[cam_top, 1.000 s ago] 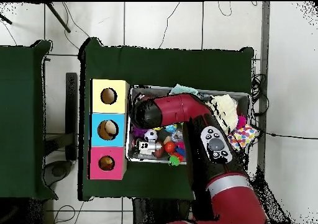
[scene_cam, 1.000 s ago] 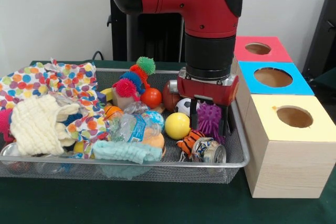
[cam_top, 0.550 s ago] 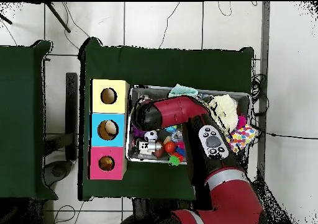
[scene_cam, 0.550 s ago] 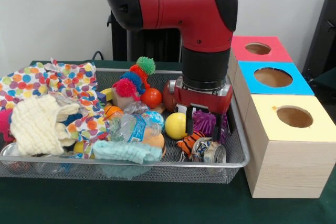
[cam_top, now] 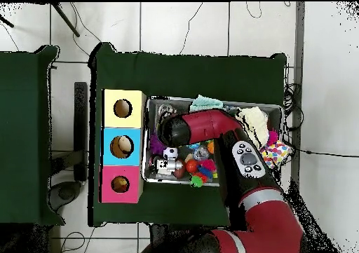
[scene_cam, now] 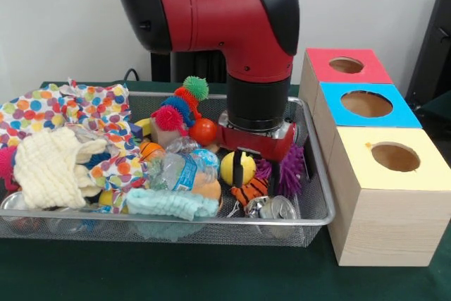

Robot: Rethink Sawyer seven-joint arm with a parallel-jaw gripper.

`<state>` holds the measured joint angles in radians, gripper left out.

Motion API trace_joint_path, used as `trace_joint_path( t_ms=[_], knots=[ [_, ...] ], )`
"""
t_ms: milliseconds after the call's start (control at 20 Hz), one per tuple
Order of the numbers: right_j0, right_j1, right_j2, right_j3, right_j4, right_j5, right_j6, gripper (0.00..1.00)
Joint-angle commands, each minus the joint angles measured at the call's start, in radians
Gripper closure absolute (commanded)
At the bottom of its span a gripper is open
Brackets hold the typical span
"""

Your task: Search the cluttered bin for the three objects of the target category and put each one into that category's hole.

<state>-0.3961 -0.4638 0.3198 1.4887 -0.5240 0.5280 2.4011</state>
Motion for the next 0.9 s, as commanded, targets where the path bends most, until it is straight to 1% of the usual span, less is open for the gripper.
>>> trace_joint_path(
  t_ms=[50,200,400,500,700,900],
  knots=[
    [-0.049,0.102,0.045,-0.097,-0.093,0.111,-0.296,0.00],
    [-0.046,0.102,0.046,-0.094,-0.097,0.111,-0.285,0.00],
    [-0.034,0.115,0.043,-0.119,-0.103,0.123,-0.268,0.00],
    [-0.038,0.129,0.054,-0.118,-0.100,0.135,-0.277,0.00],
    [-0.026,0.152,0.066,-0.088,-0.103,0.104,-0.262,0.00],
    [-0.019,0.165,0.085,-0.068,-0.087,0.099,-0.253,0.00]
  ],
)
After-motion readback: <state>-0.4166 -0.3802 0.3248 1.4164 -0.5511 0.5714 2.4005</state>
